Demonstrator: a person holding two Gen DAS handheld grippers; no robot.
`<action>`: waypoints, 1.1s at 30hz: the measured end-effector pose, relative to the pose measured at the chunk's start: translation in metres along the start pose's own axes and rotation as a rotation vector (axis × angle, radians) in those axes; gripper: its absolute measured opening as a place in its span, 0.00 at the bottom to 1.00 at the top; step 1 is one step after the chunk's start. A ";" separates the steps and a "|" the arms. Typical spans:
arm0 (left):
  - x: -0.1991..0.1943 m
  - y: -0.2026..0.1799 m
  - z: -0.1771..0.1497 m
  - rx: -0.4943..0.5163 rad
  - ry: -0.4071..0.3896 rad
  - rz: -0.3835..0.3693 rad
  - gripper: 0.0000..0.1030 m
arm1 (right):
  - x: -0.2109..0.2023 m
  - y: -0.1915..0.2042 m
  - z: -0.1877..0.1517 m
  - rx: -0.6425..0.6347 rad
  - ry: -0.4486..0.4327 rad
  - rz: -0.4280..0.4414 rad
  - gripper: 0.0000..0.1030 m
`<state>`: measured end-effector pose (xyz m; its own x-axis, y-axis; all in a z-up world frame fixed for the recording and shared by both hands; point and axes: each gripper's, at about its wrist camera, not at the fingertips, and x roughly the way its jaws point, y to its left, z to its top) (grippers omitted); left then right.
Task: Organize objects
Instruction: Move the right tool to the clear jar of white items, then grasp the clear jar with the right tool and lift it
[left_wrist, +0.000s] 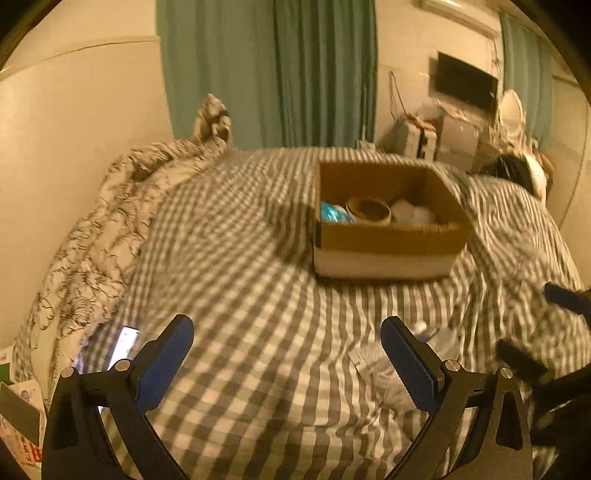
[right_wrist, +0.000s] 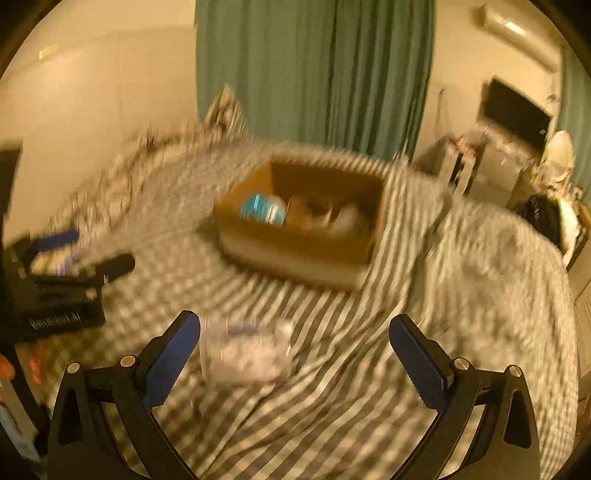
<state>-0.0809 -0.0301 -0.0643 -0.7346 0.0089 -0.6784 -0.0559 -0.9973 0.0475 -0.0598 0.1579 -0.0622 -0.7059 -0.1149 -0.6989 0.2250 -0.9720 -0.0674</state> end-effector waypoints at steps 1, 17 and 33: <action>0.003 -0.002 -0.002 0.006 0.004 0.001 1.00 | 0.011 0.004 -0.006 -0.013 0.029 0.002 1.00; 0.031 0.002 -0.020 0.022 0.079 0.028 1.00 | 0.067 0.025 -0.023 -0.043 0.173 0.105 1.00; 0.043 0.002 -0.025 0.029 0.113 0.038 1.00 | 0.086 0.030 -0.025 -0.036 0.215 0.145 0.92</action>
<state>-0.0956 -0.0334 -0.1113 -0.6556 -0.0387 -0.7542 -0.0503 -0.9942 0.0947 -0.0975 0.1244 -0.1422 -0.5062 -0.2027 -0.8383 0.3396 -0.9403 0.0223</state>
